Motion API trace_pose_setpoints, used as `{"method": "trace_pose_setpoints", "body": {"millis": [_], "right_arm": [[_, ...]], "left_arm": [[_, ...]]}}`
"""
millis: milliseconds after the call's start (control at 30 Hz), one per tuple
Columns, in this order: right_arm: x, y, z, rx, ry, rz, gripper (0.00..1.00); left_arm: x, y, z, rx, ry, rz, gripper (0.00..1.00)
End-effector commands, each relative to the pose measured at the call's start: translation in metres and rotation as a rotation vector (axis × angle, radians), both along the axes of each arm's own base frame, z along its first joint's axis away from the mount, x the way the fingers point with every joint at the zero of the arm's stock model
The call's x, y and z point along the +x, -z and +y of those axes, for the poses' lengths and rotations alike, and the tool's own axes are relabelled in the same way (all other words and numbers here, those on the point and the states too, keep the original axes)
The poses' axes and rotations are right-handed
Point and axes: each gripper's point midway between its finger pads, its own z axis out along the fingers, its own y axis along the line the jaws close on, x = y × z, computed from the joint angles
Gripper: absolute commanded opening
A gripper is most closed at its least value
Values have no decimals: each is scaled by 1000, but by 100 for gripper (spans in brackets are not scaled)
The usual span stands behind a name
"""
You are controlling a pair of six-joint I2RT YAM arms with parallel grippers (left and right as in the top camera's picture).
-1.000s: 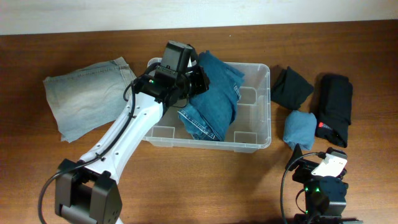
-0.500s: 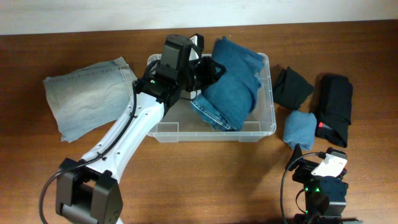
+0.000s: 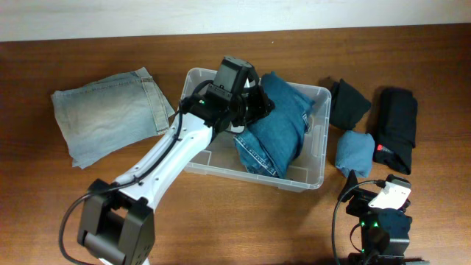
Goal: Pack container
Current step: 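Lower the jeans into the box and open the left gripper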
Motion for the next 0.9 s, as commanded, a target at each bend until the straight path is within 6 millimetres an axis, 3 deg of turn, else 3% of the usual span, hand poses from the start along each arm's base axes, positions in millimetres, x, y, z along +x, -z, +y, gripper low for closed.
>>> {"method": "trace_pose_setpoints", "body": {"millis": [0,100,167,367,533,633,733,767,867], "right_arm": [[0,2,0,7,1,1,99],[0,2,0,7,1,1,98],[0,2,0,7,1,1,98],[0,3,0,7,1,1,98],[0,3,0,7,1,1,98],[0,2,0,7,2,1,98],[0,2,0,7,1,1,98],[0,2,0,7,1,1,99],[0,2,0,7,1,1,99]], "left_arm": [[10,-1,5,21,-20,-25,0],[21,-2,21,44,-26,-56,1],[27,1,38,59,-61,-35,6],[48,20,124,172,-122,1,47],[62,11,164,229,-81,-100,49],[64,-2,180,263,-57,-167,50],[63,-15,184,286,-22,-232,50],[62,-20,182,294,-1,-256,50],[50,-27,151,332,180,-364,45]]}}
